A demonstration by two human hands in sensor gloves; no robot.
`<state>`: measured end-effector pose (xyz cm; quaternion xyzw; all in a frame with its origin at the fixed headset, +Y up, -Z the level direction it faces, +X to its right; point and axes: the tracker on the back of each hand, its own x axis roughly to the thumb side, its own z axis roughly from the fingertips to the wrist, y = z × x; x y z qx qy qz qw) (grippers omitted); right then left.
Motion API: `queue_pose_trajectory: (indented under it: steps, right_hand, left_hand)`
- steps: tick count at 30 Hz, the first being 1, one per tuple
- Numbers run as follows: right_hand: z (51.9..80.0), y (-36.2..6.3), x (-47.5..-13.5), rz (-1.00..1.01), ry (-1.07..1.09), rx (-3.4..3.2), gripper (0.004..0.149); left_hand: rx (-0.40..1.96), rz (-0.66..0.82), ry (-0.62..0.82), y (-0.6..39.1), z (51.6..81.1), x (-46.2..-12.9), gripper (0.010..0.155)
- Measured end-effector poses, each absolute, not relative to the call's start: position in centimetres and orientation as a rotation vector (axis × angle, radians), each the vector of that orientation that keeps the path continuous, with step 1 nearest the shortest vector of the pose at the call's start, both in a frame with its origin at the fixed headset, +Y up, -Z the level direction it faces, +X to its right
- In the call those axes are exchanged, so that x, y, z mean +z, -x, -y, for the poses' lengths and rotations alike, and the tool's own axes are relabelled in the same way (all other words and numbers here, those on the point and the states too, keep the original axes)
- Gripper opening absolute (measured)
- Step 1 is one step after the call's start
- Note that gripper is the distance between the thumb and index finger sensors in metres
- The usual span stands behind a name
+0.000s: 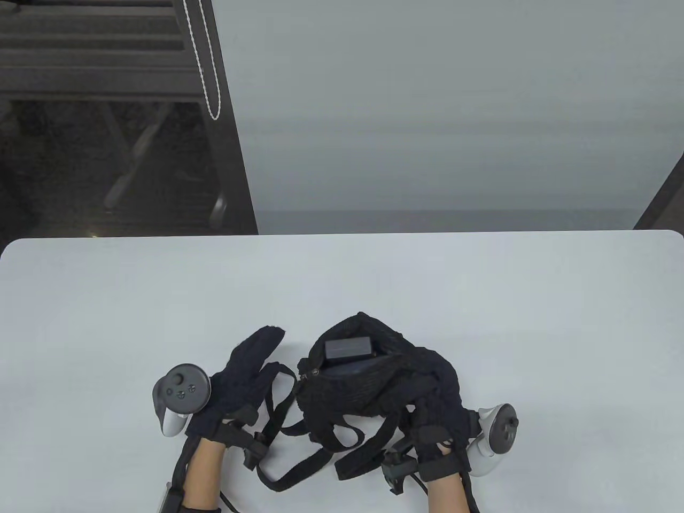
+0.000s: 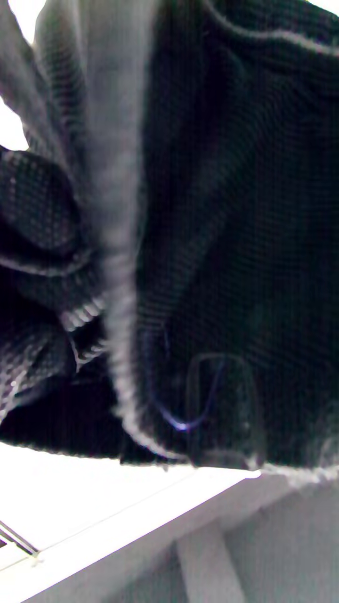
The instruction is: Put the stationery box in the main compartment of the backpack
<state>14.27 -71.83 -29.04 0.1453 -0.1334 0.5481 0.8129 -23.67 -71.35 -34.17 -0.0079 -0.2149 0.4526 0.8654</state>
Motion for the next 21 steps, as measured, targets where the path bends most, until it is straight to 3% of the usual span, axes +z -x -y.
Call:
queue_pose_trajectory:
  steps: [4,6,8,10,15,21]
  right_hand:
    - [72.2,-14.3,-29.3,0.233,-0.339,1.049,0.042]
    - [72.4,-14.2,-29.5,0.198,-0.353,1.002,0.042]
    - [72.7,-14.1,-29.5,0.173,-0.341,0.989,0.042]
    - [72.9,-13.9,-29.6,0.169,-0.310,1.046,0.042]
    - [72.8,-13.3,-29.6,0.219,-0.256,1.343,0.044]
    - [72.1,-12.3,-29.5,0.309,-0.287,1.779,0.048]
  left_hand:
    - [0.967,0.558,0.281,20.7,73.4,-34.8,0.094]
    - [1.021,0.635,0.255,19.3,73.1,-34.5,0.102]
    - [1.133,0.695,0.138,18.8,72.5,-34.2,0.103]
    - [1.278,0.722,0.089,18.7,72.0,-34.0,0.096]
    - [1.511,0.680,-0.028,19.6,71.6,-33.7,0.060]
    - [1.608,0.597,-0.123,21.4,71.6,-33.7,0.047]
